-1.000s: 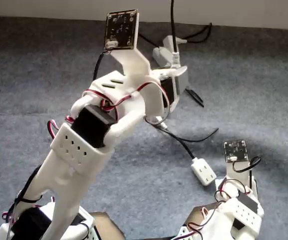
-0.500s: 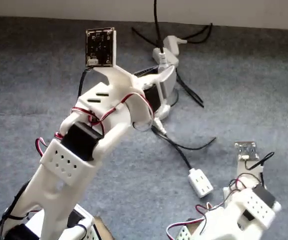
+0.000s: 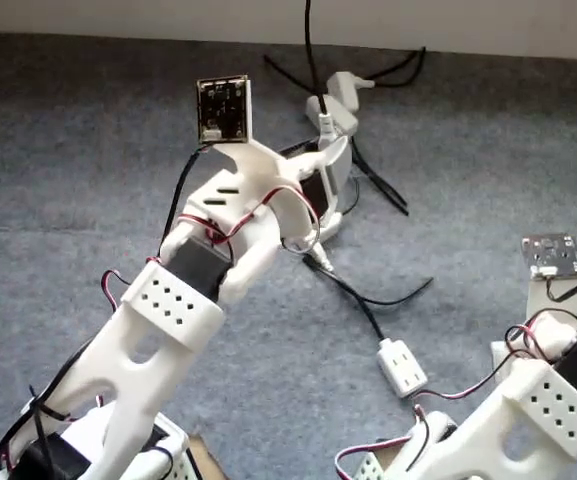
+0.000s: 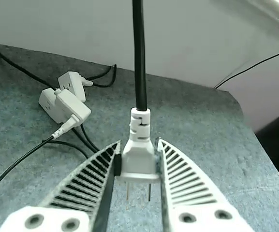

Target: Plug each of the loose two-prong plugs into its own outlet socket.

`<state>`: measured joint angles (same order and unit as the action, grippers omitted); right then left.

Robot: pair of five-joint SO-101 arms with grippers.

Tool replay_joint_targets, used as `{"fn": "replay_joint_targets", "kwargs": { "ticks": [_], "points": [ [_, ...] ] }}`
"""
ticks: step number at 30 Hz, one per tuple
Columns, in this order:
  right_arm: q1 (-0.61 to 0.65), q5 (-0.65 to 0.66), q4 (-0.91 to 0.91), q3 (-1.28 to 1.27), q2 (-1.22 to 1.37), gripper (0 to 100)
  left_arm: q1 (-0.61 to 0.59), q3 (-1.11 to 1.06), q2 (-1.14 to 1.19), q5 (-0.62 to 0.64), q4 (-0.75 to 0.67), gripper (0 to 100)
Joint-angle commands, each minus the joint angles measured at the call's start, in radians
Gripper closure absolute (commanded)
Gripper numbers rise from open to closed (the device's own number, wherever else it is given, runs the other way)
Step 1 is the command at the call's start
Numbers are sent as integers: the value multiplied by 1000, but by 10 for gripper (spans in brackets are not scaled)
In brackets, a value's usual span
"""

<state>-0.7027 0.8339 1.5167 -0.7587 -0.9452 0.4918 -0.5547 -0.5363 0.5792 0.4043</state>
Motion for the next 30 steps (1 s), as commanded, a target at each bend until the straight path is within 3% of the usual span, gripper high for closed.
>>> {"fn": "replay_joint_targets", "kwargs": {
  "ticks": [1,5,9,13,17,21,26,30],
  "points": [
    [153,-172,22,50,-12,914,18,-59,-7,-3,-213,993],
    [291,-235,22,27,-12,915,18,-165,-8,-5,-439,993],
    [460,-342,24,1,-12,998,16,-255,-8,-5,-552,993],
    [644,-450,24,-12,-12,992,18,-309,-10,-3,-646,993],
    [822,-540,22,-2,-12,992,16,-315,-10,112,-660,993],
    [952,-522,12,-2,-13,992,-25,-338,-15,296,-637,993],
    [975,-528,-120,-12,-13,992,-74,-381,-114,365,-552,993],
    [975,-606,-222,-18,-13,992,-70,-483,-257,422,-546,993]
  ]
}}
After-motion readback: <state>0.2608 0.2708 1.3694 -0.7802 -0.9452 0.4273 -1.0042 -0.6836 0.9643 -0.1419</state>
